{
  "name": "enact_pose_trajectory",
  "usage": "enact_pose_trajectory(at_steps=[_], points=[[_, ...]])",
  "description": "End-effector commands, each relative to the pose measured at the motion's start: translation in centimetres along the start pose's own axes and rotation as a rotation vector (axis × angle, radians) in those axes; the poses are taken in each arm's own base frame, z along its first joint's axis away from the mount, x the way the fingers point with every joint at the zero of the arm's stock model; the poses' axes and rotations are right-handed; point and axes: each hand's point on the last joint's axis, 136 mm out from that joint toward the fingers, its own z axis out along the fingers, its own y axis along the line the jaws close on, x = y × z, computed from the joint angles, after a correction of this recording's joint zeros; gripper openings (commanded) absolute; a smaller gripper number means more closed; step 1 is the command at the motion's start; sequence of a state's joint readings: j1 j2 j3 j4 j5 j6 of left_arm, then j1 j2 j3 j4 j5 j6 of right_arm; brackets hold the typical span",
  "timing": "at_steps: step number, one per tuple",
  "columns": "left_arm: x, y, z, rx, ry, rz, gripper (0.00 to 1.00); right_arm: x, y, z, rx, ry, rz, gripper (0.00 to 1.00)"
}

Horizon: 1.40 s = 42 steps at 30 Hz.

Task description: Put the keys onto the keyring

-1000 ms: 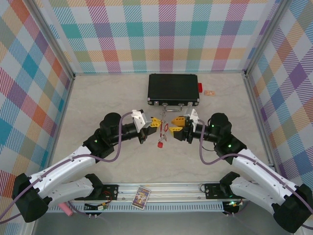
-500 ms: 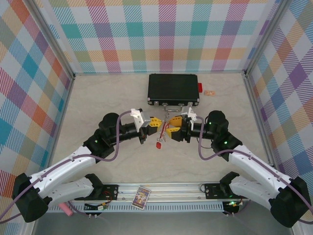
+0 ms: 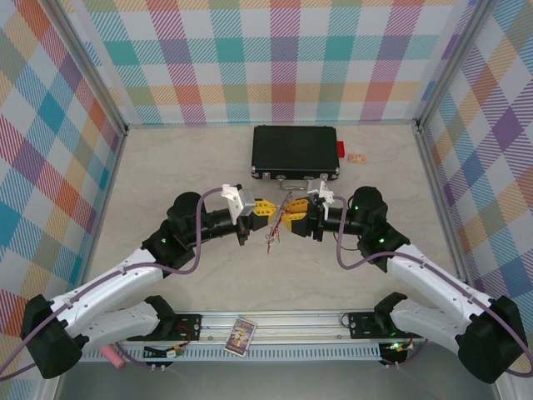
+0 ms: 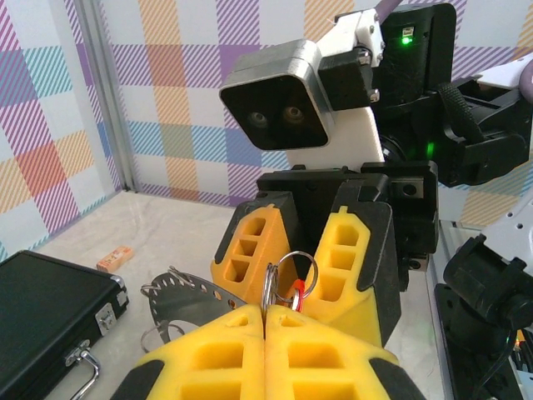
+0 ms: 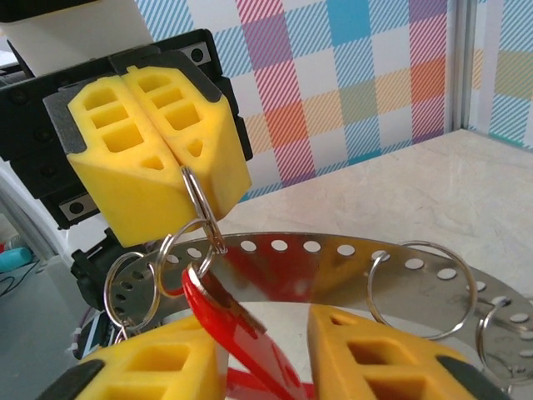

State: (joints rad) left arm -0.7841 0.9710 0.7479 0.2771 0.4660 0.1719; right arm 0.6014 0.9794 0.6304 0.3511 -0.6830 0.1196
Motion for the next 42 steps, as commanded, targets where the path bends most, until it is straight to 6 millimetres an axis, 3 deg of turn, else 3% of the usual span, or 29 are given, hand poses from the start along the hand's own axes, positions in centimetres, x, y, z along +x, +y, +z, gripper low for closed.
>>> enact_pose_trajectory(at_steps=[1, 3, 11, 25, 29, 32, 42], points=[[-1.8, -0.8, -0.1, 0.034, -0.060, 0.019, 0.00, -1.7, 0.7, -0.2, -0.030, -0.042, -0.045, 0.23], [-1.8, -0.8, -0.1, 0.032, -0.061, 0.020, 0.00, -1.6, 0.7, -0.3, -0.027, -0.042, -0.046, 0.22], [-2.2, -0.5, -0.2, 0.014, -0.080, 0.014, 0.00, -0.8, 1.1, -0.5, -0.044, -0.025, -0.041, 0.04], [-3.9, -0.6, -0.4, 0.022, -0.145, -0.011, 0.00, 1.3, 1.2, 0.4, -0.119, 0.060, 0.032, 0.06], [-3.4, -0.7, -0.2, 0.028, -0.132, -0.017, 0.00, 1.3, 1.2, 0.6, -0.127, 0.064, 0.036, 0.06], [-2.9, -0.6, -0.2, 0.025, -0.116, -0.016, 0.00, 1.0, 1.2, 0.5, -0.122, 0.055, 0.023, 0.00], [-2.0, -0.6, -0.3, 0.016, -0.086, -0.009, 0.00, 0.1, 1.1, 0.0, -0.074, 0.026, -0.011, 0.00]])
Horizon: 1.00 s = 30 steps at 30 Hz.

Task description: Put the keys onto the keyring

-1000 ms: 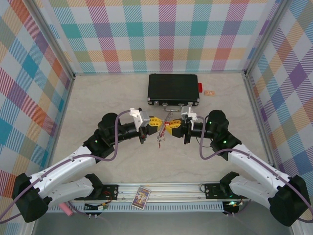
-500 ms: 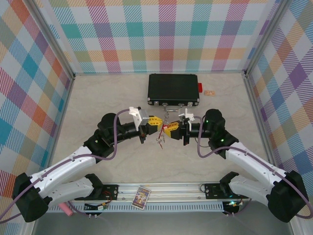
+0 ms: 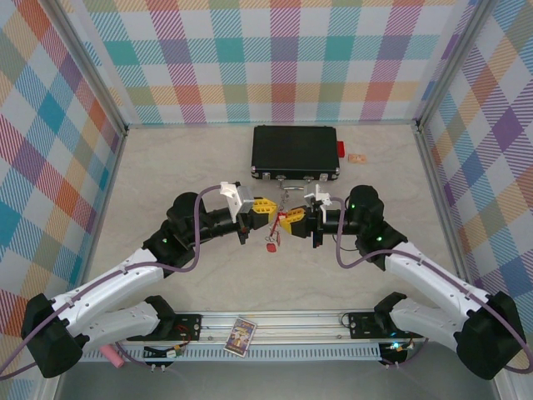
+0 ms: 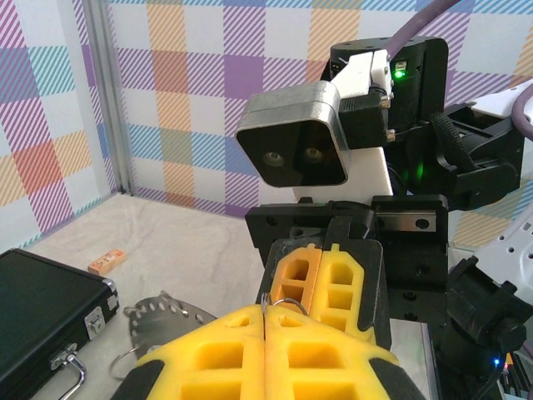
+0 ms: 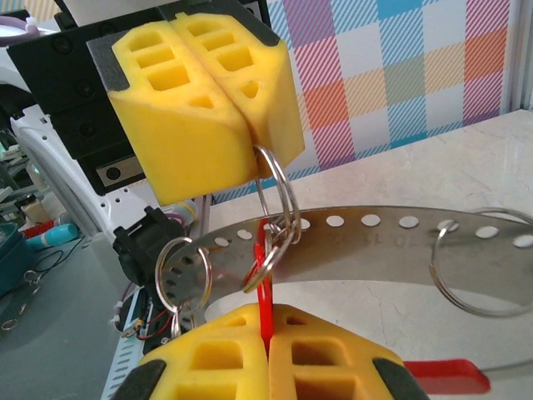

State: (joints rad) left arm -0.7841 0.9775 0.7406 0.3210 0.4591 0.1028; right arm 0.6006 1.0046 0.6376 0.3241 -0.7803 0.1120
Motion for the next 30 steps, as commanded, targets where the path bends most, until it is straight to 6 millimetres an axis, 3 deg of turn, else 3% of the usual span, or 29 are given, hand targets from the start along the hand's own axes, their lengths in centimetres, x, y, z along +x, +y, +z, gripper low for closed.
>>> enact_pose_trajectory(at_steps=[1, 27, 30], points=[[-1.62, -0.91, -0.46, 0.026, -0.061, 0.047, 0.00, -0.96, 0.01, -0.35, 0.017, -0.018, -0.037, 0.00], [-1.90, -0.86, -0.78, 0.014, -0.069, 0.052, 0.00, -1.28, -0.28, -0.53, 0.050, -0.020, -0.048, 0.03], [-1.93, -0.89, -0.81, 0.015, -0.068, 0.055, 0.00, -1.14, -0.23, -0.45, 0.039, -0.017, -0.041, 0.00]])
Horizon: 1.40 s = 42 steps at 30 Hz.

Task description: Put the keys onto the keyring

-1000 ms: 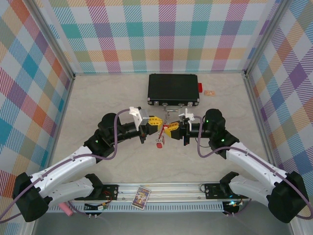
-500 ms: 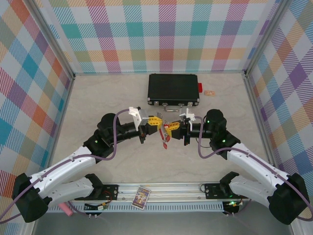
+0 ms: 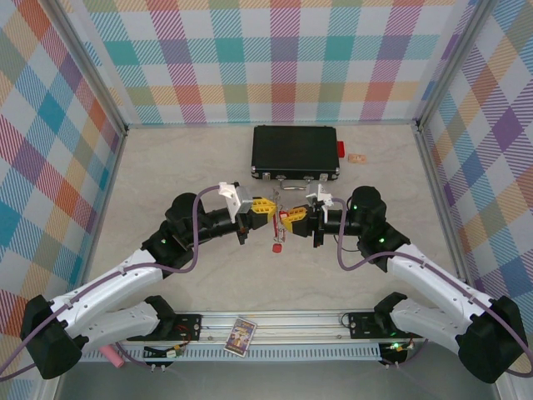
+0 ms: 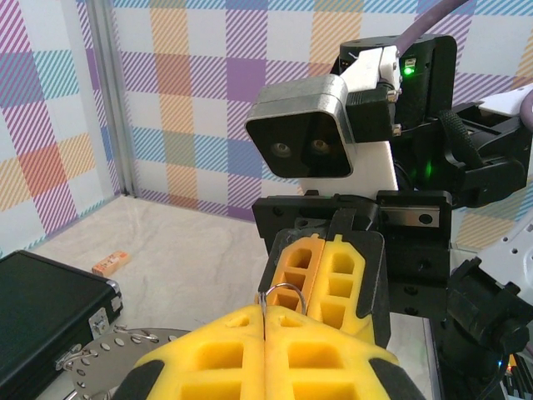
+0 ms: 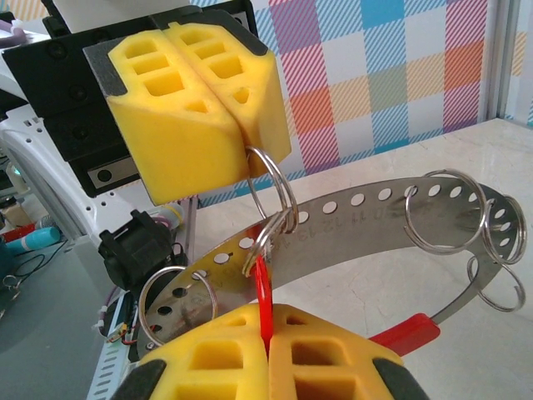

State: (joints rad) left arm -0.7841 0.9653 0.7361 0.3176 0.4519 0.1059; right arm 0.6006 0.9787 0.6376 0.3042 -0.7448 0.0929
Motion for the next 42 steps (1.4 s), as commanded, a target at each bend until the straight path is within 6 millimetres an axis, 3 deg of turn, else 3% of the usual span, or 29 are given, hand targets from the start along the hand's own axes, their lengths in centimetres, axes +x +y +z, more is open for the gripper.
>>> enact_pose_trajectory(at_steps=[1, 9, 19, 20, 24, 28, 42], points=[[-1.7, -0.8, -0.6, 0.021, -0.060, 0.050, 0.00, -0.9, 0.0, -0.1, 0.001, -0.013, -0.020, 0.00], [-0.8, -0.8, -0.6, 0.018, -0.041, 0.038, 0.00, -1.2, -0.6, -0.4, 0.055, -0.026, -0.045, 0.00], [-1.4, -0.7, -0.8, 0.006, -0.060, 0.045, 0.00, -1.0, -0.9, -0.3, 0.065, -0.022, -0.038, 0.00], [-1.5, -0.7, -0.8, 0.006, -0.061, 0.045, 0.00, -0.8, -0.9, -0.3, 0.064, -0.017, -0.031, 0.09], [-1.8, -0.8, -0.9, 0.011, -0.067, 0.051, 0.00, -0.5, -0.9, -0.1, 0.052, -0.003, -0.017, 0.24], [-1.6, -0.9, -0.7, 0.019, -0.057, 0.046, 0.00, -0.9, -0.6, -0.2, 0.037, -0.022, -0.023, 0.33], [-1.1, -0.7, -0.6, 0.014, -0.043, 0.045, 0.00, -2.7, 0.9, -1.1, 0.025, -0.055, -0.067, 0.32]])
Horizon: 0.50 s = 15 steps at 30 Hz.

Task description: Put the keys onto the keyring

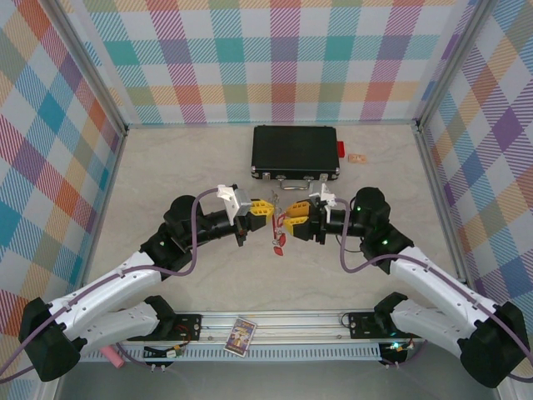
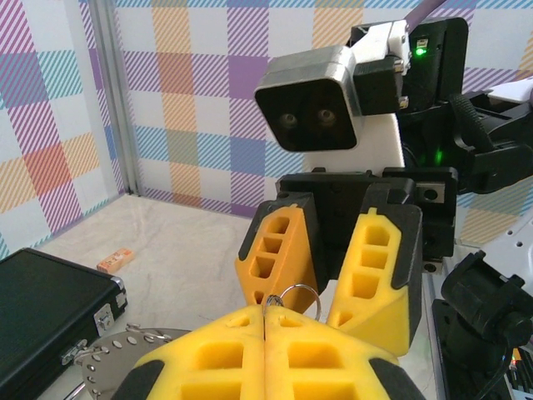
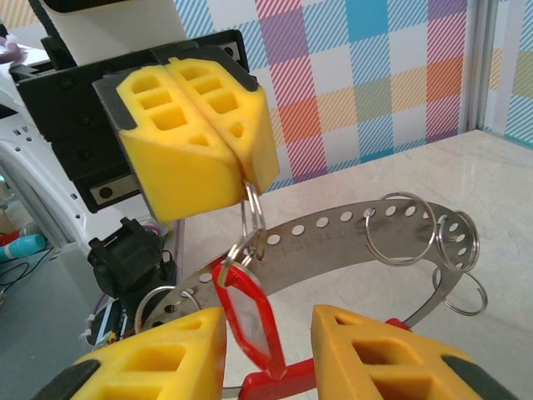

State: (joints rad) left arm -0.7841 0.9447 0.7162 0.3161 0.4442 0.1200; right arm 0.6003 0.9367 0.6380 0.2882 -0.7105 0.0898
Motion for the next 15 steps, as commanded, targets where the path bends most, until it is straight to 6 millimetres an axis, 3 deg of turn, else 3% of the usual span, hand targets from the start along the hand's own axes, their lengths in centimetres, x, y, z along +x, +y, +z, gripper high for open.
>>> enact_pose_trajectory(at_steps=[1, 15], points=[[-1.4, -0.6, -0.1, 0.021, -0.042, 0.031, 0.00, -2.0, 0.8, -0.6, -0.010, -0.038, -0.049, 0.32], [-1.4, -0.8, 0.0, 0.033, -0.040, 0.028, 0.00, -4.8, 1.2, 0.3, -0.084, -0.084, -0.031, 0.36]])
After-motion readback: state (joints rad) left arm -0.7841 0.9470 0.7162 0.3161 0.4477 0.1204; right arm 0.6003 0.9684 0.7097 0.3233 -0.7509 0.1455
